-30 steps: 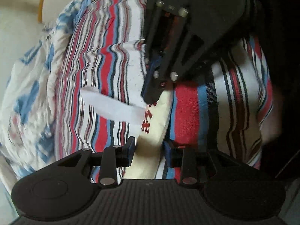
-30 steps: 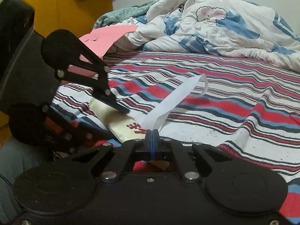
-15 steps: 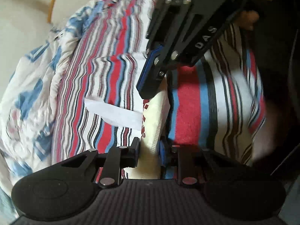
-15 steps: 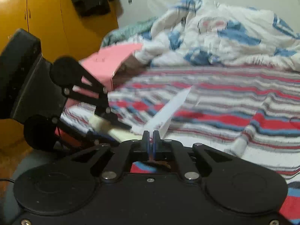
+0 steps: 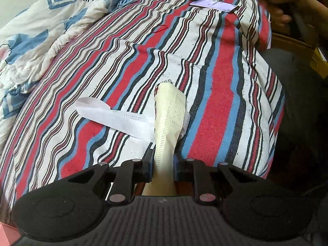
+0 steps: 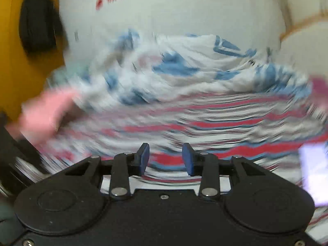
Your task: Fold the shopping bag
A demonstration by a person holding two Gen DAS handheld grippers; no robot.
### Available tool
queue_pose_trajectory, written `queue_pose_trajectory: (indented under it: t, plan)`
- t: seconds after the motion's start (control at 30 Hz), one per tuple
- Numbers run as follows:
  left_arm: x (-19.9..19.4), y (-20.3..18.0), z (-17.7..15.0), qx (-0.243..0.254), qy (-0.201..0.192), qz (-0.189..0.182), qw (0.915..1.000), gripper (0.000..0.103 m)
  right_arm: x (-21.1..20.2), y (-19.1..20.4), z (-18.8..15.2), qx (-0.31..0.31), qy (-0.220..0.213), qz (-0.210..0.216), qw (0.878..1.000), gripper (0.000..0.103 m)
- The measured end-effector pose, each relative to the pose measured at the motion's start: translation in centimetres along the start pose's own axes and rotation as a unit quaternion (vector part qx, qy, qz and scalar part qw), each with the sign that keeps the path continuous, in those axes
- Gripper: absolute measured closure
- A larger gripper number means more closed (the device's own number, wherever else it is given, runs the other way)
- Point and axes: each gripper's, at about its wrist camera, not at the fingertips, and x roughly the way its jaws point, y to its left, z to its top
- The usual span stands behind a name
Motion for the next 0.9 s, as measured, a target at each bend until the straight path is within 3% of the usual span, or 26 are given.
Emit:
queue_pose_trajectory:
  t: [0.03, 0.13, 0.4, 0.57, 0.77, 0.9]
  plan:
    - [-0.1, 0.0, -0.2, -0.005, -0.001, 0.001, 1.0, 0.086, 1.2, -0.3, 0.0, -0.016, 0.018, -0.008, 1.0, 0.103]
    - [-0.1, -0.3, -0.5, -0.013, -0.01, 0.009, 0.9998, 0.086, 4.6, -2.2, -0.1, -0.007, 0.064, -0.012, 0.998, 0.103]
    - [0.2, -0.8, -1.0, -0.004, -0.031, 0.034, 0.9989, 0.086, 7.5, -5.9, 0.7, -0.006, 0.095, -0.044, 0.994, 0.103]
    - [0.2, -1.1, -1.0, 0.007, -0.03, 0.041, 0.9987, 0.086, 10.1, -6.3, 2.2, -0.029, 0.119, -0.027, 0.992, 0.103]
    - [0.2, -1.6, -1.0, 0.021, -0.031, 0.052, 0.9979, 0.086, 15.3, -7.8, 1.7, -0.009, 0.236, 0.004, 0.972, 0.103]
    - [0.2, -1.7, -1.0, 0.026, -0.032, 0.055, 0.9976, 0.086, 16.3, -7.1, 1.2, -0.037, 0.238, 0.003, 0.971, 0.102]
